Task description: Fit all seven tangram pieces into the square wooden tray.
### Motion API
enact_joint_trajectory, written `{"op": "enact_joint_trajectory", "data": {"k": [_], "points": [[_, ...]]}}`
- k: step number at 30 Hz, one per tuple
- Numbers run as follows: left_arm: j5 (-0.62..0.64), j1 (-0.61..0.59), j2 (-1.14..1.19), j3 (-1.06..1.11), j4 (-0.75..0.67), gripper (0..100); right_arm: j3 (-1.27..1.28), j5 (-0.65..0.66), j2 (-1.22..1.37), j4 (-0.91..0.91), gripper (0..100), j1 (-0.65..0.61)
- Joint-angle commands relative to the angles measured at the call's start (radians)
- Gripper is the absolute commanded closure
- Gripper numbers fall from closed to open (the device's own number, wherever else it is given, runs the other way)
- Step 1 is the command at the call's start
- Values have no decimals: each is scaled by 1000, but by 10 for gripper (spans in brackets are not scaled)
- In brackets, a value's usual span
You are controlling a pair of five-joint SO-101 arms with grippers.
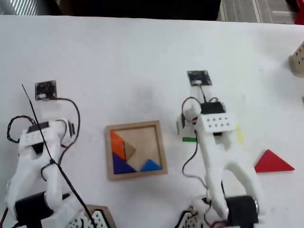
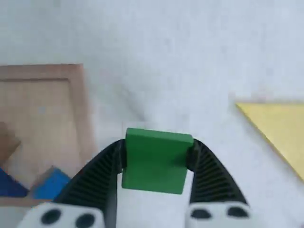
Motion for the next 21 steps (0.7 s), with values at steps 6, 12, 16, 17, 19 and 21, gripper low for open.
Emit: {"op": "enact_joint_trajectory", "data": {"k": [6,12,16,17,19,21], "points": [[78,-102,-22,-41,-32,866,-18,166,-84,12,981,-318],[137,-159,-19,-38,-103,866,-6,189,67,-77,981,-424],[157,-179,-19,-37,-118,866,20,207,185,-193,981,-461],[164,-185,-19,-38,-118,866,20,227,206,-205,981,-466],[172,-196,-18,-37,-141,866,12,267,236,-216,981,-467],[170,-199,-18,-37,-147,866,11,296,239,-228,980,-464]]}}
